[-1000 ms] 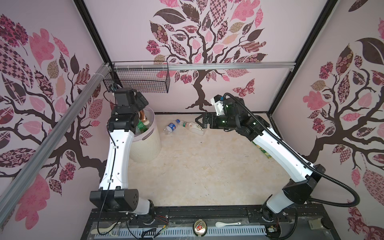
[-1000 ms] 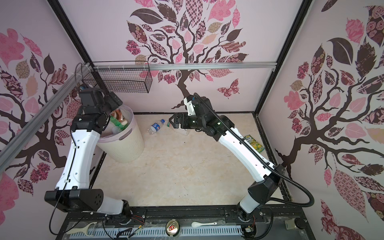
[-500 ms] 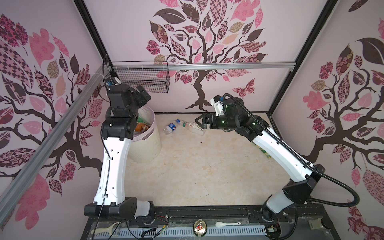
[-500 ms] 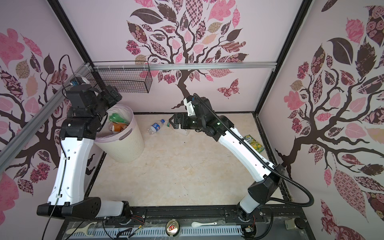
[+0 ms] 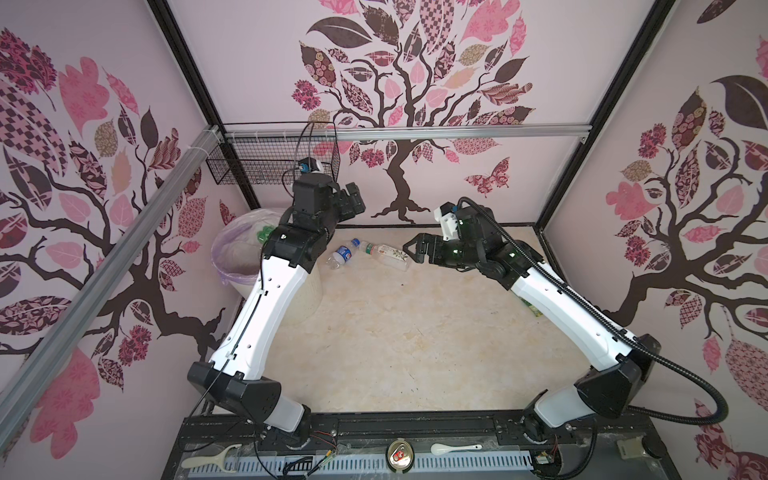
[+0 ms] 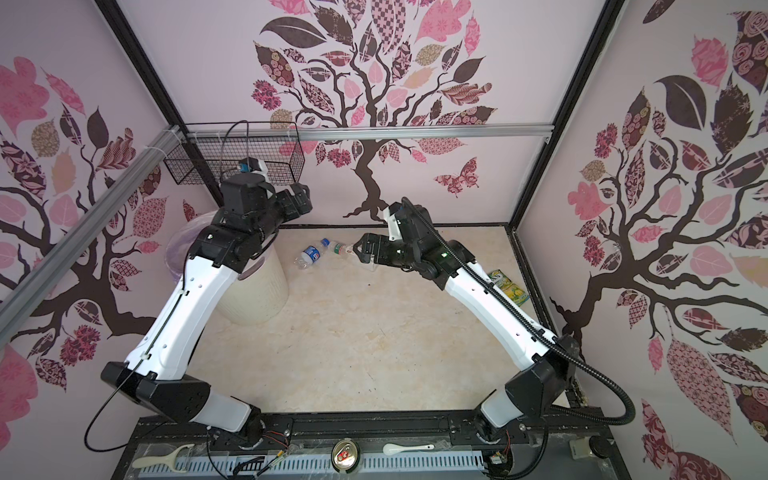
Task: Throw the plastic bottles in the bin
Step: 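Move the left gripper from the bin down over the blue-labelled Pepsi bottle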
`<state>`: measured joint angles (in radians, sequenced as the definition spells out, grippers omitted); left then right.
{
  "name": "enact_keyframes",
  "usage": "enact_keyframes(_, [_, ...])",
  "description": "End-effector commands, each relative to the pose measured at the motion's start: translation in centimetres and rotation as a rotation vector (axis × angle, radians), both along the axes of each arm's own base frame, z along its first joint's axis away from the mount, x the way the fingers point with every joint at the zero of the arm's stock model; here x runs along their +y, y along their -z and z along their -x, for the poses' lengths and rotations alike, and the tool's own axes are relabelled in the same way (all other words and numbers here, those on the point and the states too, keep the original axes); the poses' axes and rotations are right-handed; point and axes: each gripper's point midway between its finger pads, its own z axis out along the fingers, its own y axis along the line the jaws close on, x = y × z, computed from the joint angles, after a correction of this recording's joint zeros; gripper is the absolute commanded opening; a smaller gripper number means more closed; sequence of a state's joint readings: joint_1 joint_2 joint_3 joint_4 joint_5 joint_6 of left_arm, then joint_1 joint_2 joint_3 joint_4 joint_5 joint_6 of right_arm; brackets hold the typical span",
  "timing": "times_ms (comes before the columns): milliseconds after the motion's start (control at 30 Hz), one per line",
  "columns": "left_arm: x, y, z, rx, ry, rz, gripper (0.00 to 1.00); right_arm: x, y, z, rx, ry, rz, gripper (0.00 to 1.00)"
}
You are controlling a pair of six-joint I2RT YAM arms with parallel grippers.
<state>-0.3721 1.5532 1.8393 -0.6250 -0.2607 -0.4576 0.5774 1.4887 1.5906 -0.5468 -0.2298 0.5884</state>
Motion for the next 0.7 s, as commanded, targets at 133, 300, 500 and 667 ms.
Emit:
enact_keyframes(133, [-2.7, 10.2, -3.3, 0.222, 0.015, -0.175, 0.98, -3.2, -2.8, 0.8, -0.075, 0.065, -0.011, 1.0])
enact_keyframes(300, [-2.1, 16.3, -4.7, 0.362, -0.01, -0.334, 0.98, -3.6, -2.1, 0.7, -0.089, 0.061, 0.043, 1.0])
enact_keyframes(500, [-0.4, 21.4, -6.6, 0.483, -0.041, -0.526, 0.98, -3.3, -0.8, -0.2, -0.079, 0.058, 0.078, 1.0])
enact_keyframes(667, [1.7, 24.4, -8.3, 0.556, -0.077, -0.553, 0.98, -2.3, 0.4, -1.4, -0.052, 0.035, 0.095, 0.99])
